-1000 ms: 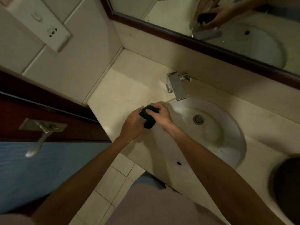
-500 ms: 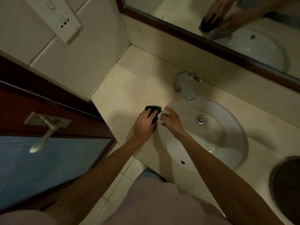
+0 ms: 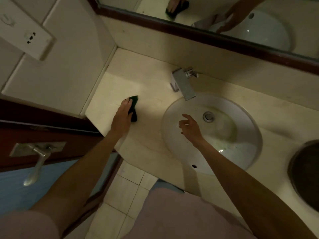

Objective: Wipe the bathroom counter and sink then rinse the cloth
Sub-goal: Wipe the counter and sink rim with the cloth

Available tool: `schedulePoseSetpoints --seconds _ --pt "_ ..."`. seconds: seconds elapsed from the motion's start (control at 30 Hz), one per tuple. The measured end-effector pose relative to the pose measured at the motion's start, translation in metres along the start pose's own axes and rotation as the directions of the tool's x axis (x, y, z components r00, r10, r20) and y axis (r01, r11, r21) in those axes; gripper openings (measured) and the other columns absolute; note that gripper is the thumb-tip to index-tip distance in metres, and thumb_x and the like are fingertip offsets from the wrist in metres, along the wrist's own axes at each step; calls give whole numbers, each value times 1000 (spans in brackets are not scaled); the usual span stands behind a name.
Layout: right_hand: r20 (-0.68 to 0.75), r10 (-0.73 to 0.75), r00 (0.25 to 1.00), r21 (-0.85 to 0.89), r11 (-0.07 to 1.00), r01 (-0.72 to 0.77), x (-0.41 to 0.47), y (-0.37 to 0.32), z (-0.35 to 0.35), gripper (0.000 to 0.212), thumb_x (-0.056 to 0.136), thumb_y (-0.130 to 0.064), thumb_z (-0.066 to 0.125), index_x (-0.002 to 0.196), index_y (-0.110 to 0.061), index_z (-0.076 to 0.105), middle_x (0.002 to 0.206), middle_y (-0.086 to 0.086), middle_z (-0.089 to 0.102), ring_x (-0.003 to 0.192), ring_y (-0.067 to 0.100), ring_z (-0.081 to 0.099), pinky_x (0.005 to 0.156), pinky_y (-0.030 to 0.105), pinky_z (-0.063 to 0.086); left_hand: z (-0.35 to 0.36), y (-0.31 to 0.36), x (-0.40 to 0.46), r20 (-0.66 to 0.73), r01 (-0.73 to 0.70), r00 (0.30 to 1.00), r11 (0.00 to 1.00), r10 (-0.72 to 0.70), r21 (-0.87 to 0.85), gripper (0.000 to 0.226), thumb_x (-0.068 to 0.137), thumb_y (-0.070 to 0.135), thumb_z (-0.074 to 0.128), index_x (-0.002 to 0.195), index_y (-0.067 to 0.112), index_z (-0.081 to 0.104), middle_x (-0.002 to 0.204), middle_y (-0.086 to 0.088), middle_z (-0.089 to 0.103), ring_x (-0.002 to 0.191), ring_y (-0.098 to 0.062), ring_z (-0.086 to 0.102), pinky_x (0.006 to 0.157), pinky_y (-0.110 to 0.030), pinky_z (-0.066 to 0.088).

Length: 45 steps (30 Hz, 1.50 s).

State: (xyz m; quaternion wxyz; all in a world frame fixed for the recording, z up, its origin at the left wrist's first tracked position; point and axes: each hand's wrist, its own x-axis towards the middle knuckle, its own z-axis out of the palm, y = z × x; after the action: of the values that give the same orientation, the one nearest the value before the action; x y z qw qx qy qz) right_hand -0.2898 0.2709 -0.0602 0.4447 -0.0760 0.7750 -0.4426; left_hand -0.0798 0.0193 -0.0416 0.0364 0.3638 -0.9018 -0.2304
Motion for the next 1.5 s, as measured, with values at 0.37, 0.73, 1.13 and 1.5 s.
schedulePoseSetpoints --seconds 0.37,0.73,1.13,1.5 --pt "8 32 999 67 997 -33 -17 31 -11 36 95 -23 58 131 -32 61 113 5 70 94 24 72 79 46 64 63 117 -22 62 -90 994 996 90 0 59 97 15 57 153 18 39 158 -5 39 135 -27 50 103 -38 46" --pt "-37 -2 999 -83 997 -1 -14 44 -68 29 93 -21 54 117 -30 67 108 4 70 95 20 69 87 47 61 3 110 57 -131 122 981 982 -141 -143 53 81 3 61 132 13 62 128 -8 67 117 -24 62 105 -31 47" --pt "-107 4 994 67 998 3 -29 78 -102 27 97 1 50 112 -8 70 93 7 74 82 19 70 75 38 59 66 189 69 -34 39 999 999 -39 -13 45 88 17 62 133 16 60 117 -10 72 101 -34 67 83 -35 51" --pt "-77 30 997 100 995 -23 -23 70 -105 26 98 2 48 109 -8 70 91 7 73 84 21 69 79 44 60 86 210 68 52 -46 997 997 49 -54 25 94 24 54 106 6 67 89 -19 72 78 -38 67 67 -35 54"
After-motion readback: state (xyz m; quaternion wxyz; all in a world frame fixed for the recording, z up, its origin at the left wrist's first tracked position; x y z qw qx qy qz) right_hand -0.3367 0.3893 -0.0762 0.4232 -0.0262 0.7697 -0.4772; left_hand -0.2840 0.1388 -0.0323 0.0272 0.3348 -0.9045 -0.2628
